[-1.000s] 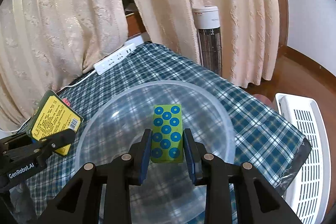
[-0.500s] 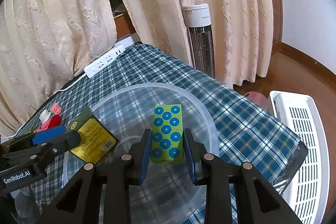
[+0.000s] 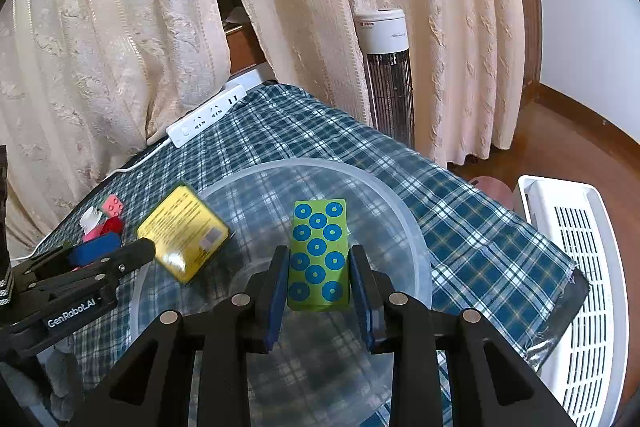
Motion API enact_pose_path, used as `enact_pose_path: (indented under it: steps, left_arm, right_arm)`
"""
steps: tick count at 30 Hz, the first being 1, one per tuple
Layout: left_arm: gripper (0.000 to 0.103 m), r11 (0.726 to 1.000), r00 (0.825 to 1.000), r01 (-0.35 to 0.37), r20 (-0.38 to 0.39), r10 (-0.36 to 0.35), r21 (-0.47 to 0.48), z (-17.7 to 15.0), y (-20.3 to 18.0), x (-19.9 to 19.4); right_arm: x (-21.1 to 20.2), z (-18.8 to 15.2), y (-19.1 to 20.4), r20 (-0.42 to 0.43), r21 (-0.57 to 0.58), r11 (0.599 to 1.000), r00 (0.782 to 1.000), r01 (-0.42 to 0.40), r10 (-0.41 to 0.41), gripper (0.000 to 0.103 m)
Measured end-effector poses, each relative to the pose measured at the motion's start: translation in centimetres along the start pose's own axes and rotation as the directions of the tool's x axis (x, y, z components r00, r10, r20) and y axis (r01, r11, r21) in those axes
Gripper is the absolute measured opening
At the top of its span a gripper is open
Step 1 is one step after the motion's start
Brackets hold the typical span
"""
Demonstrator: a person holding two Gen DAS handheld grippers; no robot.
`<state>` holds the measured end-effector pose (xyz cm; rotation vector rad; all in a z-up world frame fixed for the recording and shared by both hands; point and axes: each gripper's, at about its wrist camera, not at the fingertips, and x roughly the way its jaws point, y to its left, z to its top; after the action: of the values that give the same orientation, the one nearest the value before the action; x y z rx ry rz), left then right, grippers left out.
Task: Organize objects
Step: 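Lower the green dotted brick into the clear bowl and open the right tool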
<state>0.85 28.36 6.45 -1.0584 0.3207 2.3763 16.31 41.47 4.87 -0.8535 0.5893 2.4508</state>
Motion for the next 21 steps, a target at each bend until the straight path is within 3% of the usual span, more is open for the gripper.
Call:
enact_pose_path:
  steps: [18, 21]
  left_arm:
    - [0.056, 1.0, 1.0, 0.015, -0.025, -0.014, 0.011, 0.3, -0.8, 1.5]
    - [0.057, 1.0, 1.0, 0.02, -0.015, -0.02, 0.004, 0.3, -0.5, 1.0]
  right_arm:
    - [1.5, 3.3, 1.5, 0.012, -0.01, 0.999, 0.999, -0.044, 0.044, 0.032]
    - [1.8, 3.5, 1.5, 0.005, 0.0, 0.999, 0.999, -0.046, 0.046, 0.039]
